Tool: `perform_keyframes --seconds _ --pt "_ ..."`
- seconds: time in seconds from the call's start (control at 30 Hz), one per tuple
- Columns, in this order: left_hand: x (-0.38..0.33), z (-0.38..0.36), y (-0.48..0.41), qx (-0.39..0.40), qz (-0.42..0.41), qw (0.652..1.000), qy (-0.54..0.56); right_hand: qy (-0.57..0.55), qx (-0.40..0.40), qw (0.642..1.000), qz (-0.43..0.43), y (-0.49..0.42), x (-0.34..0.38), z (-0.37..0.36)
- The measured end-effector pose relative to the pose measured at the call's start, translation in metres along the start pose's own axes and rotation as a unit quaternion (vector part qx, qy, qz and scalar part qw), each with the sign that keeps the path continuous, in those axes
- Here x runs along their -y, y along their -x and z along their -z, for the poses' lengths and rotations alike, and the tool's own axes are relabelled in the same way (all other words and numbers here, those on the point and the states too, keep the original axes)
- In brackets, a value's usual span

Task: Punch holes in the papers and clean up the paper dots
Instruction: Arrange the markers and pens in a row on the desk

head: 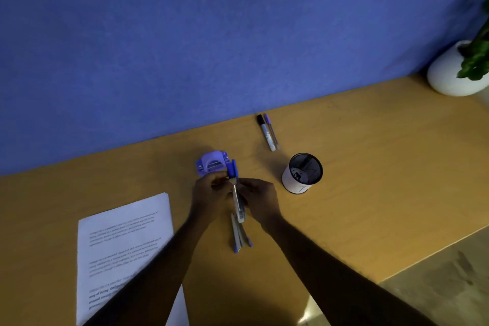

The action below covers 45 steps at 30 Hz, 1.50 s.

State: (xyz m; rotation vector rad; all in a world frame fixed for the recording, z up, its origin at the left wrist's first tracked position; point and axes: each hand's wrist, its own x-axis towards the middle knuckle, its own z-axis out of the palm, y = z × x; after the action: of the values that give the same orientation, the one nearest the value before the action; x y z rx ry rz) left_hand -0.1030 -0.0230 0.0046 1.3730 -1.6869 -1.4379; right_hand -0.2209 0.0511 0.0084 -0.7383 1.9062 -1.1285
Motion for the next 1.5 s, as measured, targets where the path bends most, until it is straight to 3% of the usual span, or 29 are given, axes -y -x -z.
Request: perform_keyframes --seconds 0.17,0.27,0.43,0.53,0.7,0.87,1.5 --pt "-0.024 -0.017 -0.029 -0.016 0.0 1.0 0.015 0.021 0.023 0.998 0.049 -0.03 0.013 0.019" --pt "-0.035 -0.026 -0.047 -0.007 0.016 0.998 0.059 0.013 0.003 1.0 0.023 -0.056 0.029 0.031" --pt "-0.034 -0.032 -0.062 0.005 0.042 0.995 0.094 0.049 -0.096 0.994 0.016 -0.116 0.06 0.07" --pt "-0.024 -0.038 -0.06 0.035 0.042 0.997 0.049 0.145 -0.125 0.982 0.0 -0.161 0.07 0.095" --pt "-0.007 -0.04 -0.039 0.087 -0.008 0.993 -0.075 0.28 -0.092 0.953 -0.064 -0.205 0.064 0.112" --pt "0.006 -0.038 -0.029 0.141 -0.014 0.981 -0.129 0.251 -0.078 0.957 -0.119 -0.226 0.042 0.107" --pt "0.024 -0.028 -0.045 0.123 -0.018 0.978 -0.169 0.263 -0.084 0.953 -0.126 -0.237 0.032 0.105"
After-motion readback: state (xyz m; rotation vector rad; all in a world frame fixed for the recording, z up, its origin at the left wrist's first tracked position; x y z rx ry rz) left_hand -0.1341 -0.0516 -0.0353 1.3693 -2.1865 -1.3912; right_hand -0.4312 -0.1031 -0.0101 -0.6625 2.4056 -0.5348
